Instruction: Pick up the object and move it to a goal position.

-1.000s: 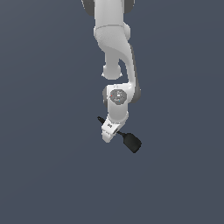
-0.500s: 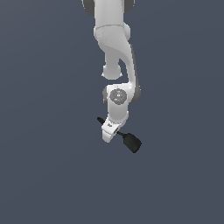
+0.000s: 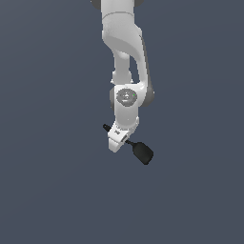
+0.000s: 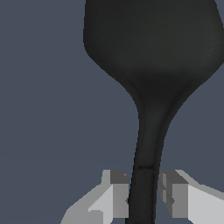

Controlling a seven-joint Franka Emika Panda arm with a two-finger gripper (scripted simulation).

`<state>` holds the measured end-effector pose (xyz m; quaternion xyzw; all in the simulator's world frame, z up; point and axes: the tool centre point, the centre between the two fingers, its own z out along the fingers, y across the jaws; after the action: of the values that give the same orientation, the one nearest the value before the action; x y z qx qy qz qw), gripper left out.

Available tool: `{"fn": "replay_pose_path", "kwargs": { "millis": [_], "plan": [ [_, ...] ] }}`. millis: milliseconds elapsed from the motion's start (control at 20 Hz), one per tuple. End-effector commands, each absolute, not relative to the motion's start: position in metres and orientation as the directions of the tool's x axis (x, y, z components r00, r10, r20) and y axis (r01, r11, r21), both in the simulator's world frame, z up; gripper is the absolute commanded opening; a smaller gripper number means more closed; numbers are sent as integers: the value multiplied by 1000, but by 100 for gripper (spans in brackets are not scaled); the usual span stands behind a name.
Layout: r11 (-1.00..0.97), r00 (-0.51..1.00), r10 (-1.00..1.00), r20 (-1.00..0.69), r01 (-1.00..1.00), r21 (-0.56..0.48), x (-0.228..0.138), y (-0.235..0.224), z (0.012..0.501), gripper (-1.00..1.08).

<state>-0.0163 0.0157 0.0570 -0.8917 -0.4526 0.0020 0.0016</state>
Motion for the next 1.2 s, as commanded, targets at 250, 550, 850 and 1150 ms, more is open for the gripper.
{"fn": "replay_pose_path", "kwargs": {
  "millis": [250, 550, 850, 1150],
  "plan": [
    [-590, 590, 807, -1, 807, -2, -8, 1, 127, -100],
    [-590, 590, 807, 1, 807, -2, -1, -13, 196, -100],
    [-590, 590, 807, 2, 807, -2, 7, -27, 262, -100],
    [-591, 591, 807, 1, 807, -1, 15, -40, 319, -100]
  ]
}}
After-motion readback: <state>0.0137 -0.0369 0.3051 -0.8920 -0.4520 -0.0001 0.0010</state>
